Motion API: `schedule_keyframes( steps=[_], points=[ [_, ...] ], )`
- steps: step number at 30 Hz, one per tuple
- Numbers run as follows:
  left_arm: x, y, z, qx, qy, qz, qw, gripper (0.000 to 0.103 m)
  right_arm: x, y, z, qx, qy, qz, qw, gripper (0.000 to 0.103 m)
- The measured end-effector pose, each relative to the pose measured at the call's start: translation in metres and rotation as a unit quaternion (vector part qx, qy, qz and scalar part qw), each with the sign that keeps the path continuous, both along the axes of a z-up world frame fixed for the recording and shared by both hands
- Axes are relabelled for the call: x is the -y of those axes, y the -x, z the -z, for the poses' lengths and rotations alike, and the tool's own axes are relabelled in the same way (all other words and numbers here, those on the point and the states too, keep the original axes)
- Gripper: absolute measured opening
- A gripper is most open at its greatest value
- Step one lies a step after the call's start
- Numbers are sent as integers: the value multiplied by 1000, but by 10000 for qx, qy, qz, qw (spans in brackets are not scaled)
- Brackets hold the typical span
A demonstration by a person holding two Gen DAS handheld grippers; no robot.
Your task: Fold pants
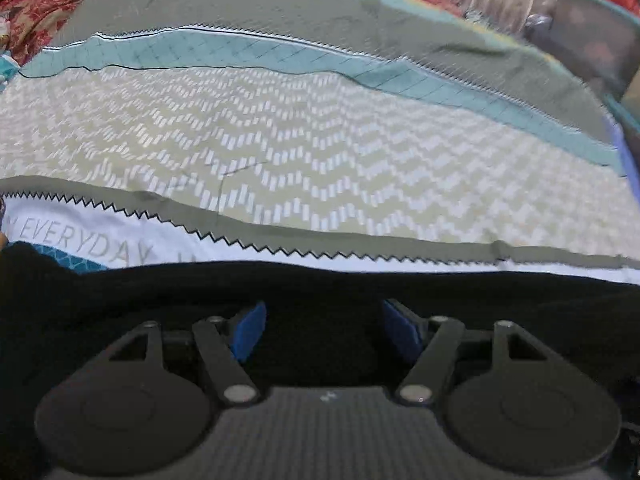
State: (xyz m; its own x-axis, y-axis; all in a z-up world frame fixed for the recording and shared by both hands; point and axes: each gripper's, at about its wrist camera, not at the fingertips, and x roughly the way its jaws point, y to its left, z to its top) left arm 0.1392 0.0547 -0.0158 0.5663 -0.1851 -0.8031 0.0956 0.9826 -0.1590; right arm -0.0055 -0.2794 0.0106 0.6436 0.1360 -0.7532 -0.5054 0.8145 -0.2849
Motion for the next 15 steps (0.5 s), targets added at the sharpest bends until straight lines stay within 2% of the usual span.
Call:
schedule_keyframes(
  steps=[1,5,8,9,12,14,15],
  points=[
    [2,-3,0,-3,-75,-26,10000,65,6,-3,-1,-81,-102,8,9999,11],
    [10,-3,-1,0,-156,-99,9998,65,36,7,-35,-404,-1205,174,9917,11],
    [12,-5,2,10,-259,-80,9996,66,53,29,-42,-941,-1981,211,9754,6],
    [12,-7,4,31,-296,-63,9995,67,53,39,-38,-1065,-2074,238,9722,6],
    [17,-9,6,68,-375,-8,9993,72,51,48,-17,-1002,-1757,503,9780,10],
    [18,-8,2,25,-412,-4,9991,72,59,47,-15,-1052,-2027,765,9706,12],
    [18,-6,-1,8,-359,-3,9994,72,66,46,-20,-1017,-2253,888,9649,17]
  ],
)
